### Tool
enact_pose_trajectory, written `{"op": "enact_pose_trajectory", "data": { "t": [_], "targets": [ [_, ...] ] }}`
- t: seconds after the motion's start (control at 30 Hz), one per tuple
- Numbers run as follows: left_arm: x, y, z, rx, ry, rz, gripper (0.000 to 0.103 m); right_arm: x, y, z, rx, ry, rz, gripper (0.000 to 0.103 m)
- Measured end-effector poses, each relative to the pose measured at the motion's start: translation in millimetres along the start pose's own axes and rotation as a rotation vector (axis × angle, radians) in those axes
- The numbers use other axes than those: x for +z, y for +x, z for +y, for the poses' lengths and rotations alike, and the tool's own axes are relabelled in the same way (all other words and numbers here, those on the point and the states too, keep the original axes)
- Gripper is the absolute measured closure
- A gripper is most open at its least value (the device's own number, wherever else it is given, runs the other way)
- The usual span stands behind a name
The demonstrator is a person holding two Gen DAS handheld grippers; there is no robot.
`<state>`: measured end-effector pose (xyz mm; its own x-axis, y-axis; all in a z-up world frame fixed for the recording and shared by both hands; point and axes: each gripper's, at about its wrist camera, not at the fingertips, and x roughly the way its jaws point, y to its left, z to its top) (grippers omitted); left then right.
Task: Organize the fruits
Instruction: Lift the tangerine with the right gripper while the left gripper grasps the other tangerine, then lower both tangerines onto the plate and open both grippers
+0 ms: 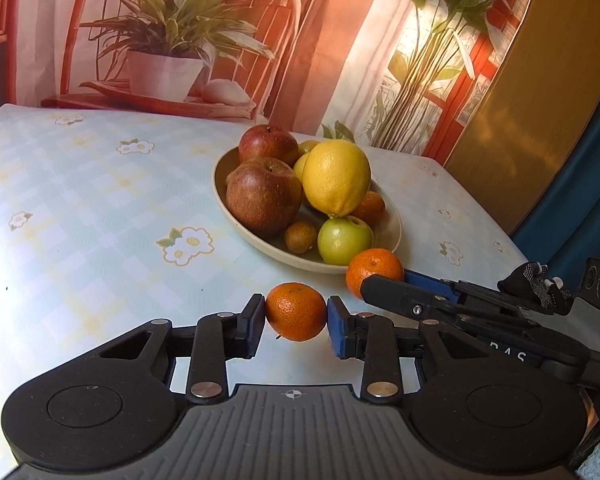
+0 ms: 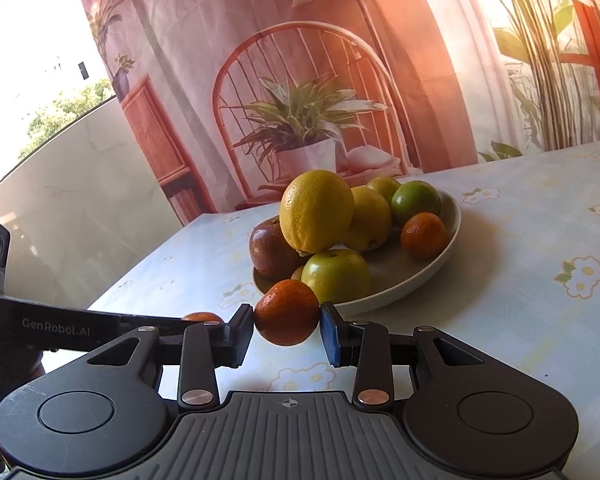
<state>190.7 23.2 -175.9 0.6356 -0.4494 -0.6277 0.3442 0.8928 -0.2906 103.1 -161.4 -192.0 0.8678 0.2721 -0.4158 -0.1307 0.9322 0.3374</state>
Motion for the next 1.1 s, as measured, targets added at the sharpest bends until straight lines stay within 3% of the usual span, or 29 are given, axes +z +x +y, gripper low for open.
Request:
{"op": "enact_pose_trajectory", "data": {
  "t": [0.23,0.43,0.7,1.1],
  "targets": [
    [31,-5,-6,0.003,0.027,-0.074,0.068,26,-12,-15,-0.074,-0.003,-0.044,0.070],
    [61,4,-10,0.006,0.047,-0.108,0.068,41,-2,-32,-0.156,0.005,-0.019,0.070],
    [100,44,4,-0.015,-0.016,-0.053,0.068,45,26,-37,-0.205,-0.029,0.043,0.070],
    [115,80,11,-0.046,-0.032,0.015,0.068,51,49,-39,-0.228,-0.053,0.084,0.070]
  ]
}}
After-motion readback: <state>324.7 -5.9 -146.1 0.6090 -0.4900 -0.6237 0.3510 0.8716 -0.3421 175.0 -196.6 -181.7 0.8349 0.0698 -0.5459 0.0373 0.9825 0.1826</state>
